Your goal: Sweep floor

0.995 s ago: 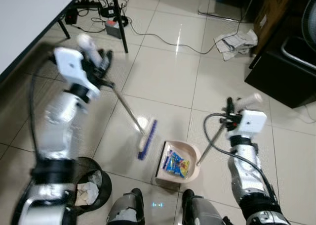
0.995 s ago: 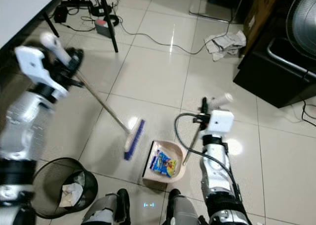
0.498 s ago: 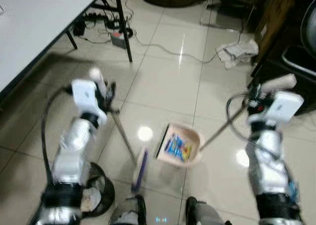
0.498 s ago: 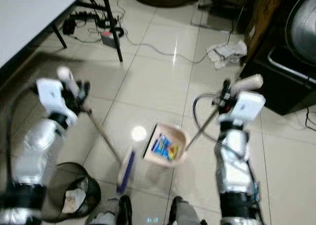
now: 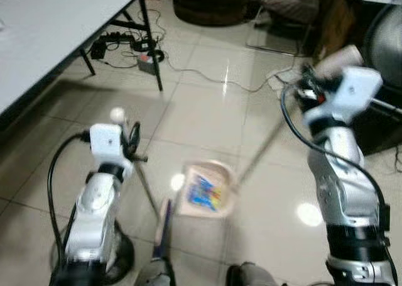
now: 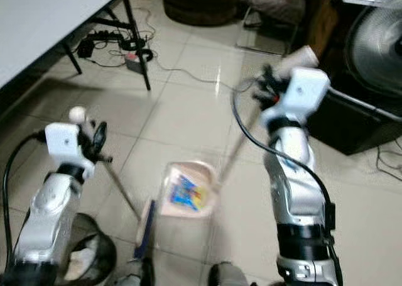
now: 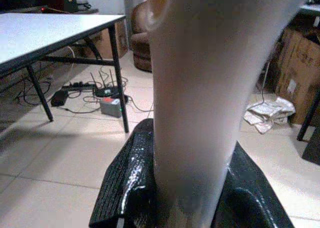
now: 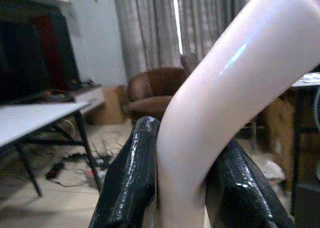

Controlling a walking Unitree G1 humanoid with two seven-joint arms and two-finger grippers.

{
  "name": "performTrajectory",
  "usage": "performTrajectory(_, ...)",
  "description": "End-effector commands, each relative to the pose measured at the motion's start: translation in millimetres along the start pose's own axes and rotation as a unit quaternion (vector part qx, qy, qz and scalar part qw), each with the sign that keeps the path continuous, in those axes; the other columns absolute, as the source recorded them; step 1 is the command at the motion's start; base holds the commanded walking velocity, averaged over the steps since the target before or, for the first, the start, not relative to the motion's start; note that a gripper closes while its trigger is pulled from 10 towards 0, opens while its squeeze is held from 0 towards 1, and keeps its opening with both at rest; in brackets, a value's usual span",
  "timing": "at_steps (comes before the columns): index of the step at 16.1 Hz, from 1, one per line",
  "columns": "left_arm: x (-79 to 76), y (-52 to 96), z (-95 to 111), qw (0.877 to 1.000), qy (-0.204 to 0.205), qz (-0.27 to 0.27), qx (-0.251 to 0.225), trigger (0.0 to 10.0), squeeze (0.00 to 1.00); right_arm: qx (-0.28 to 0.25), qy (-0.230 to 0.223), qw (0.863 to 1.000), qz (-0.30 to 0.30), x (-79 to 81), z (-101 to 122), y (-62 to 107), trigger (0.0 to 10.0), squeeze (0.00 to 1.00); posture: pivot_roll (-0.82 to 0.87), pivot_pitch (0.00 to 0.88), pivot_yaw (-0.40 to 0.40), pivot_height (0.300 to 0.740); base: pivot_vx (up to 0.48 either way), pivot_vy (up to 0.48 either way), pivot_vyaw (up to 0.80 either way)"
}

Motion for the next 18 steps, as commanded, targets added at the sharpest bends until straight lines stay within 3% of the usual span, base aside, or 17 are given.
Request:
performTrajectory(1, -3.0, 2.9, 6.3, 1.000, -0.005, -0.004, -0.013, 10.0, 0.00, -0.023, -0.005, 1.000, 0.015, 8.4, 15.3, -3.3, 10.0, 0.00, -0.02, 0.074, 0.022, 0.740, 0.000, -0.480, 0.00)
performTrajectory(7, -6.5, 23.7, 3.8, 1.000, -0.021, -0.004, 0.000, 10.0, 0.00, -0.008, -0.012, 0.999, 0.040, 27.9, 24.1, -8.8, 10.0, 0.00, -0.01, 0.071, 0.017, 0.740, 0.000, -0.480, 0.00)
performTrajectory(9, -8.8, 27.7, 7.9, 0.999, -0.050, -0.017, -0.008, 10.0, 0.00, -0.005, -0.021, 0.999, 0.038, 31.0, 27.4, -10.0, 10.0, 0.00, -0.01, 0.071, 0.019, 0.740, 0.000, 0.000, 0.79)
performTrajectory(18, -5.7, 28.3, 14.9, 0.997, -0.071, -0.005, -0.008, 10.0, 0.00, -0.013, -0.064, 0.998, 0.027, 33.6, 37.1, -13.8, 10.0, 0.00, 0.00, 0.057, 0.017, 0.740, 0.000, 0.000, 0.79)
Point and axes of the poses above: a point about 5 cm out from each wrist's last joint towards the gripper, its own y axis pointing back from the gripper into the wrist, its own z axis along the axis of the wrist's last joint, x = y × z, the point moved 1 cm from there along -y, pointing out of the wrist towards the gripper, and after that the axes turned 14 degrees about -y, right-handed, at the moved point
